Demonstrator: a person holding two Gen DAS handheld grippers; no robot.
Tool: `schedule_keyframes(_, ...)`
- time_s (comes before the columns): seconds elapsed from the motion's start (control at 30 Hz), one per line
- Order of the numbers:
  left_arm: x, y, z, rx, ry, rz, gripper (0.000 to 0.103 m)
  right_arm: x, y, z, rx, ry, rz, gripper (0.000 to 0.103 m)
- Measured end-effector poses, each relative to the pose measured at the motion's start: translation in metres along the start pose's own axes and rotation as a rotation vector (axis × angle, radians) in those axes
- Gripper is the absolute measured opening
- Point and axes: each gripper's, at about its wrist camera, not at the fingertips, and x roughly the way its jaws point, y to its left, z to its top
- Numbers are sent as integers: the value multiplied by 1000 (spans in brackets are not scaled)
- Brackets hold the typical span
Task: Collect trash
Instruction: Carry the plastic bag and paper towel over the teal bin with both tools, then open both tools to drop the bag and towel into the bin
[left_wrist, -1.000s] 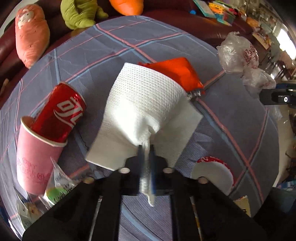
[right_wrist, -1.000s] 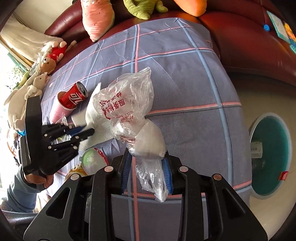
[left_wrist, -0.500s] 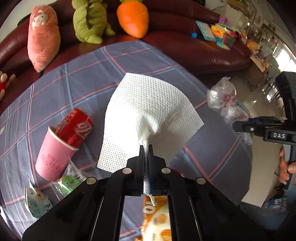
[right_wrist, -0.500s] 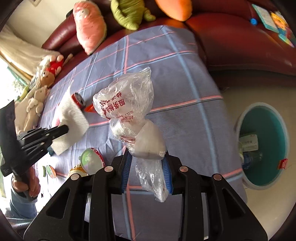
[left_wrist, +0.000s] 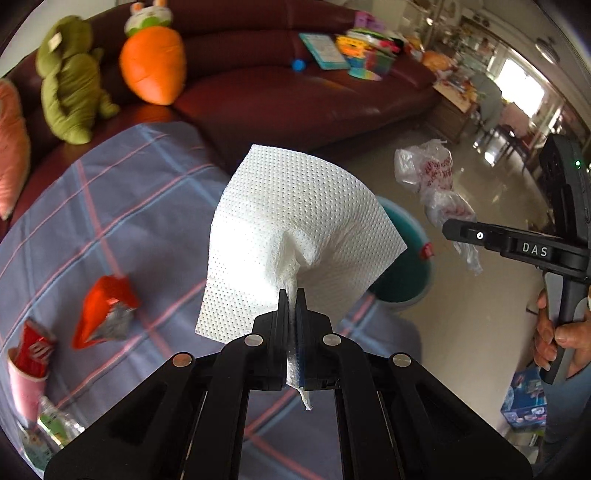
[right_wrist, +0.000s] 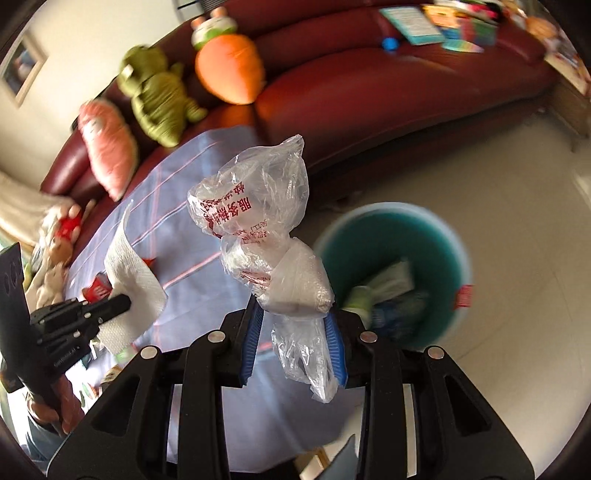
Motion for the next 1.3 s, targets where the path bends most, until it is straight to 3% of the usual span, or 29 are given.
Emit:
schedule_keyframes(0.33, 92, -76, 31, 47, 128, -80, 4, -1, -91, -5, 142, 25, -33, 32)
schedule_keyframes(0.67, 155, -101, 50, 55, 207, -117, 7, 14, -116, 5, 187, 60, -39, 33)
schedule_keyframes(0.7, 159, -102, 51, 54, 211, -116, 10, 15, -117, 5, 189, 63, -42, 33)
schedule_keyframes(0.73, 165, -104, 54, 56, 214, -109, 22, 16, -115, 5, 191, 65, -45, 33)
schedule_keyframes(0.77, 166, -104, 54, 57, 214, -103, 44, 17, -117, 5, 193, 70, -48, 33)
schedule_keyframes(0.83, 166, -105, 55, 56, 194, -85, 74, 19, -120, 4, 194, 76, -54, 33)
schedule_keyframes(0.87, 164, -105, 55, 55, 175, -77, 79, 20, -121, 4, 194, 79, -53, 33)
schedule_keyframes(1.3, 139, -75, 35, -17, 187, -85, 91, 35, -112, 6, 173, 107, -52, 34)
